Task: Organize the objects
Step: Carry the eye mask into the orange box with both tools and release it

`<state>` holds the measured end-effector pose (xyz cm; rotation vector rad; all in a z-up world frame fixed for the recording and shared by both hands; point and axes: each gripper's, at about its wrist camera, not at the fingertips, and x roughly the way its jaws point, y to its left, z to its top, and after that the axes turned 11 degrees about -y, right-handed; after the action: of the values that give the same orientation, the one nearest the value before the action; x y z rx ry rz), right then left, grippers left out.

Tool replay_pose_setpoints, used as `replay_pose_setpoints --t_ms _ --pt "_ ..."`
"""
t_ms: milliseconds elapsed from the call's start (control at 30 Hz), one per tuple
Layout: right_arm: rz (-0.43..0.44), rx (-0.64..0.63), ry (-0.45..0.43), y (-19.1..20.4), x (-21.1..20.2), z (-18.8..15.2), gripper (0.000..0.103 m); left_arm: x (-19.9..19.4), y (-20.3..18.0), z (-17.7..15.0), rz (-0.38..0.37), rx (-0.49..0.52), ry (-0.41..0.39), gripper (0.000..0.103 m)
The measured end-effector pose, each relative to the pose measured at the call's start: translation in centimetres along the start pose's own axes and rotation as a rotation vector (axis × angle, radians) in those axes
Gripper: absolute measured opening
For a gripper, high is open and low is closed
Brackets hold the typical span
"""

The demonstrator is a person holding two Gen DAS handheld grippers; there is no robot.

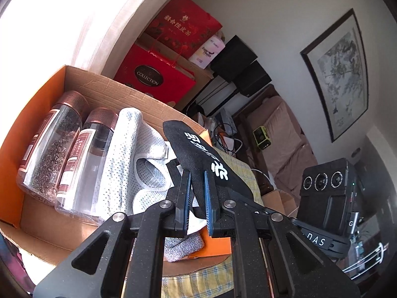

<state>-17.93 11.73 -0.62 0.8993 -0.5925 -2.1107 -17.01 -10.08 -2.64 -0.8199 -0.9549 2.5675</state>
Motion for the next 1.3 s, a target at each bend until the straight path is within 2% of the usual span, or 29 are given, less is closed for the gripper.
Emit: replay_pose_setpoints --t_ms 400,633,700,800,867,900,1100,1167,1300 --pt "-0.053 0.018 0.084 -3.0 3.1 -1.7 0.009 2.7 2.6 -1.3 0.102 -0.025 0.086 0.01" --pt "-0.102 -0.031 0.119 -2.3 3.3 -2.4 0.013 2.3 2.8 -2.0 0.162 -0.025 0.093 0.014" --pt "-0.112 -0.026 0.128 -2.4 3.5 -2.2 0.016 2.1 2.7 -2.1 0.178 -0.023 0.09 0.015" --pt "-0.138 -0.045 0.122 -1.4 2.8 -1.9 0.027 1.7 2.5 -2.1 0.208 0.0 0.077 0.016" --pt "-0.168 -0.079 0.115 -0.4 2.2 -1.9 0.043 1.2 2.6 -2.1 0.219 -0.006 0.071 0.017" --pt "-0.186 -0.101 0.109 0.0 1.8 -1.9 0.046 1.1 2.7 -2.0 0.222 -0.011 0.071 0.018" --pt "-0.266 -0.179 0.089 1.3 1.2 -1.5 0.054 0.2 2.5 -2.4 0.225 -0.008 0.079 0.026" --pt "-0.291 -0.197 0.087 1.6 0.4 -1.6 0.056 -0.1 2.1 -2.5 0.219 0.002 0.078 0.032" --pt "-0.284 -0.194 0.086 2.0 -0.4 -2.0 0.058 -0.8 1.1 -2.7 0.226 0.042 0.066 0.04"
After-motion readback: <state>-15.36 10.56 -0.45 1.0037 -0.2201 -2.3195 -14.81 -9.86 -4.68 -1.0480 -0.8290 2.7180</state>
